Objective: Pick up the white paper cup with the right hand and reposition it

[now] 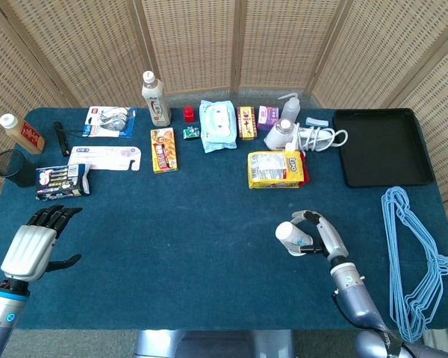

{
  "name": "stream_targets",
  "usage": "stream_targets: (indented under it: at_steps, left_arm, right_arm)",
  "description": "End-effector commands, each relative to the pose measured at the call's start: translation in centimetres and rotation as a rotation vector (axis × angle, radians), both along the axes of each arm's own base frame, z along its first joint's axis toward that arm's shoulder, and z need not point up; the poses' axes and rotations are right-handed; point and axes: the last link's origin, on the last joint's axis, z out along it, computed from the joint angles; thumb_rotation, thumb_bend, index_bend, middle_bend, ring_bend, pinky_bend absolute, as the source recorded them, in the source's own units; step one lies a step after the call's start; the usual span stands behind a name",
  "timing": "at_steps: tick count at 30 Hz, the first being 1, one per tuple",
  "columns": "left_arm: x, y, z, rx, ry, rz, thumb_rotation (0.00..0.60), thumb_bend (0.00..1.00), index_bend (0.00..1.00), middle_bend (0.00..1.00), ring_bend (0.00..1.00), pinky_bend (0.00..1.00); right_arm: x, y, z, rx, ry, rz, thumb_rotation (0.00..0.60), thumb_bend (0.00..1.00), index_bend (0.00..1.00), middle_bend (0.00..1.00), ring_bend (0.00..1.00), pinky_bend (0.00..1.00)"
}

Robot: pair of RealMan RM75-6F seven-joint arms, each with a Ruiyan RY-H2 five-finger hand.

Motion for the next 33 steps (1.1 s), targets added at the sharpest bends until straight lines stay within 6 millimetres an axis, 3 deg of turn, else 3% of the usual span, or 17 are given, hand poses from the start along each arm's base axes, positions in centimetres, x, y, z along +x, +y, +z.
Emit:
stream_targets:
  at_steps: [1,18,25,33]
  left_arm:
    - [0.0,0.0,0.0,0.0,0.0,0.0,0.476,0.14,0.16,0.25,0.17,0.18]
    - [0.0,0.1,-0.2,-0.002,-0.013,-0.006,0.471,0.14,0.16,0.25,0.17,0.18]
    - [0.0,0.1,-0.2,0.0,-0.016,-0.008,0.471,0.14,0.16,0.25,0.17,0.18]
    - [0.0,0.1,-0.3,-0.003,-0.02,-0.011,0.469,0.14,0.16,0.25,0.17,0.18]
  right_arm:
    - [-0.3,0.1,0.1,-0.005,0.012,0.004,0.542,0.24,0.5,0.27,0.16,0.03]
    - [-1.8,1.0,0.9,-0.028,0.107,0.026,0.543,0.25,0.49,0.27,0.15,0.02]
    - [-2.3,1.5,1.7,-0.025,0.165,0.058,0.544,0.26,0.32,0.23,0.13,0.0]
    - [-2.9,2.0,2.7,-0.027,0.222,0.071,0.544,0.27,0.25,0.2,0.11,0.0]
